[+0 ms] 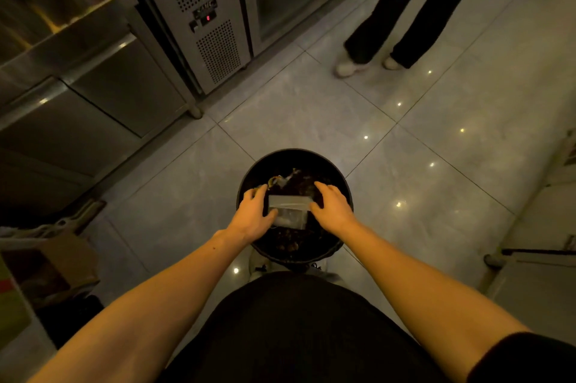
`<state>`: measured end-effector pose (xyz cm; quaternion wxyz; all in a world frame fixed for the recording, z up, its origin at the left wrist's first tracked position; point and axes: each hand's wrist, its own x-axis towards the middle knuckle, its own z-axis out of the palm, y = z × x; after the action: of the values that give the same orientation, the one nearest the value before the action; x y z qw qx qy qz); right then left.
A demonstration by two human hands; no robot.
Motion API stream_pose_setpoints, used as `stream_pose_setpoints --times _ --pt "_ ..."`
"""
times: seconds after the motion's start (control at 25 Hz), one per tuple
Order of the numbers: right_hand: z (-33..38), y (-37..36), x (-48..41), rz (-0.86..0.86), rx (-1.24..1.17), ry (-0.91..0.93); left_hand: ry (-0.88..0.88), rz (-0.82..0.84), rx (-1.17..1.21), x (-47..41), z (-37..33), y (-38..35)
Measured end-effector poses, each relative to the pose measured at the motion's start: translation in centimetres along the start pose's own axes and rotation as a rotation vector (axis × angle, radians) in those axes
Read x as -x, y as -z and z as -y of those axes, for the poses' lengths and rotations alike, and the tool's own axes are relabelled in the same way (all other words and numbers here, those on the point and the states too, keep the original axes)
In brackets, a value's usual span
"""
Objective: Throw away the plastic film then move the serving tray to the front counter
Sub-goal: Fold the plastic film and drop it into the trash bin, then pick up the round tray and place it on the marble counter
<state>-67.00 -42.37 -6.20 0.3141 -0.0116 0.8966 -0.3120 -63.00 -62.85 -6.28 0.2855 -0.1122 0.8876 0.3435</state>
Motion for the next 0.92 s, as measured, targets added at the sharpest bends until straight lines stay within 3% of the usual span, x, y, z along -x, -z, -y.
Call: stream_pose_setpoints --times 0.32,0.52,0.76,0.92 --pt "2.4 0.0 1.5 -0.196 -0.114 -0.025 -0.212 -0.024 -0.049 -0.8 -0.8 3.3" --pt "2.5 0.4 4.0 -0.417 -0.202 -0.098 -0.434 0.034 -0.193 -1.7 -2.7 4.7" --pt "0.0 3.2 9.6 -0.684 -0.289 -0.203 -0.754 0.066 -0.348 -0.8 -9.7 3.3" --pt "-4.4 4.9 16.8 -0.896 -0.315 -0.290 -0.920 0.108 -0.358 2.8 -15.6 -1.5"
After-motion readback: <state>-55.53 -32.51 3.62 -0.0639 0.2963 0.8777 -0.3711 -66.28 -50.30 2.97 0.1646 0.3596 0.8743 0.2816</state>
